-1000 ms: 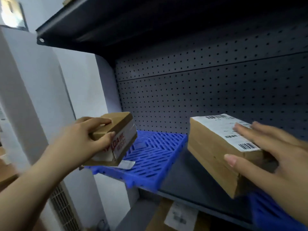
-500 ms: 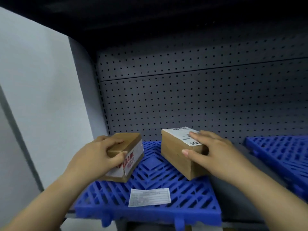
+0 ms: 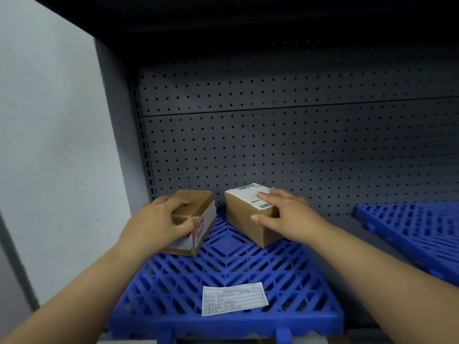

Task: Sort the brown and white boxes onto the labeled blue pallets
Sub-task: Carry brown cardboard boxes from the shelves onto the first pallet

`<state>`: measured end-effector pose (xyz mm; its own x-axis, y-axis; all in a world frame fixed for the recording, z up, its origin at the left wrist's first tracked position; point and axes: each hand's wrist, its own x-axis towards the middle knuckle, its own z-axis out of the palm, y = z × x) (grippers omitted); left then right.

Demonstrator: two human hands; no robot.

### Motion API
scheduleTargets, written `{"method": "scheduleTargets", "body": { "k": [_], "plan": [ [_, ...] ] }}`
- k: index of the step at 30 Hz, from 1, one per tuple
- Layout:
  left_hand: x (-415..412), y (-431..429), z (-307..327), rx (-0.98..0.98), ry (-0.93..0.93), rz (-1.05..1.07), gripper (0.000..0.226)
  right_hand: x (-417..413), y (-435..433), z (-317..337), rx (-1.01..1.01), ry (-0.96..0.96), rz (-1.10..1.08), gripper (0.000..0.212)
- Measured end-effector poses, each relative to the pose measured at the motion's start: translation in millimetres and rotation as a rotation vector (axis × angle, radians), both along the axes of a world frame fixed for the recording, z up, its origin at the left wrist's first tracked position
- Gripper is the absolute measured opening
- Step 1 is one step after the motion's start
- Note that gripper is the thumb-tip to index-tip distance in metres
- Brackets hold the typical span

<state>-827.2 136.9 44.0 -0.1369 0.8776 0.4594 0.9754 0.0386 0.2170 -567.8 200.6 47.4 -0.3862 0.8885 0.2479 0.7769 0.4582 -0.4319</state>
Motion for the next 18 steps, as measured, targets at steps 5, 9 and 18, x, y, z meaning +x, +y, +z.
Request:
{"method": "scheduleTargets", "body": {
  "k": [5,9,18],
  "plan": [
    [-1.3,11.8,-1.7,0.018,0.012,-0.013,0.050,-2.7,8.6,-2.6,-0.013,0.010,0.006,0.068],
    [-1.7,16.9,-2.4,0.014,0.017,-0.013,0.050,-2.5,13.4,-2.6,-0.021,-0.003,0.027,0.068],
    [4.2,15.5,1.8,-0.074,0.098,0.094,0.056,-6.2,19.6,-0.8,-0.064,-0.055,0.045,0.074]
  ]
}}
